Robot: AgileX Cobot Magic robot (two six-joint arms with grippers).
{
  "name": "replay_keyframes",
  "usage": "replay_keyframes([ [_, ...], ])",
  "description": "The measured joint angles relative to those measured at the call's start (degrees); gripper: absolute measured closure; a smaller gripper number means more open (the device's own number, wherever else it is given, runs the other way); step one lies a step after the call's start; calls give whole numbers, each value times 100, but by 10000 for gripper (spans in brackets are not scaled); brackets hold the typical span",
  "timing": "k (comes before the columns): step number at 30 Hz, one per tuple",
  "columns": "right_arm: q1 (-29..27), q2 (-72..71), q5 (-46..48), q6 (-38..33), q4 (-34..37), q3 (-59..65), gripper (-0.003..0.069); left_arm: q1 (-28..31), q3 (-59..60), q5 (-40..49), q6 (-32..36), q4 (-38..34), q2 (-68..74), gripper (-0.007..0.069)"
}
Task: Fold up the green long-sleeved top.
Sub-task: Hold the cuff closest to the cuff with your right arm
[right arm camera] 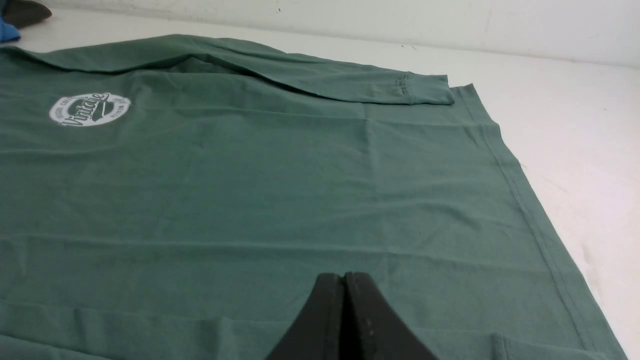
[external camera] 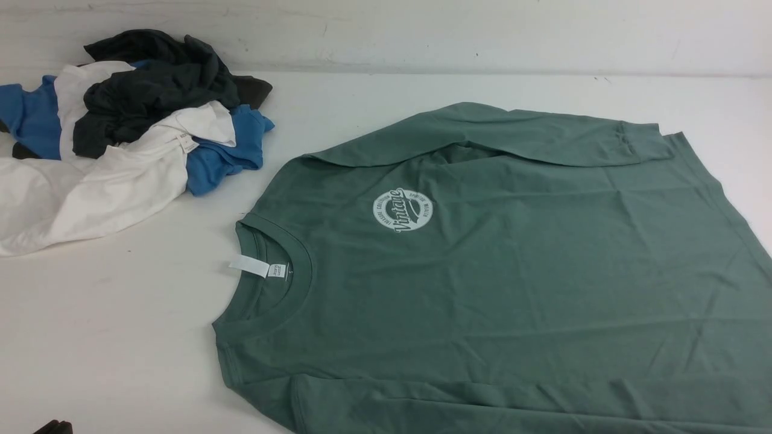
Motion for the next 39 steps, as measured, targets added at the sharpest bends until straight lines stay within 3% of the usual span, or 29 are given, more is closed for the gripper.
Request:
replay_keyframes([
  [13,0,0,-6,15,2,0,674,0,0,0,0,6,0,628],
  [16,0,0,-185,309,489,20,674,0,0,0,0,1,0,628],
  [20,0,0,-645,1766,3317,25,674,0,0,0,0,-301,0,628],
  [21,0,0,-660,1812,3439,25,674,0,0,0,0,-333,0,628],
  [23,0,0,-923,2170,4729,25,674,0,0,5,-66,-957,0,628],
  [24,0,0,-923,2170,4729,25,674,0,0,5,-75,-1086,0,628],
  [25,0,0,-1188,2162,5287,25,674,0,7,5,-158,-1691,0,628],
  [28,0,0,-1517,1531,5626,-125,674,0,18,-91,-341,-3132,0,628],
  [29,0,0,-1523,1395,5626,-160,674,0,18,-91,-341,-3230,0,628],
  [30,0,0,-1529,918,5592,-541,674,0,18,-177,-379,-3915,0,628],
  [31,0,0,-1529,830,5592,-609,674,0,18,-197,-394,-4010,0,628],
  [34,0,371,-1573,-665,5433,-1914,674,0,18,-441,-394,-5421,0,628],
  [36,0,1047,-1232,-1465,5220,-2847,674,0,18,-701,-277,-6084,0,628],
  [37,0,1120,-1178,-1514,5159,-3014,674,0,18,-729,-262,-6084,0,628],
  [39,0,2185,-9,-1680,4498,-3953,672,0,18,-1022,-21,-6613,0,628],
])
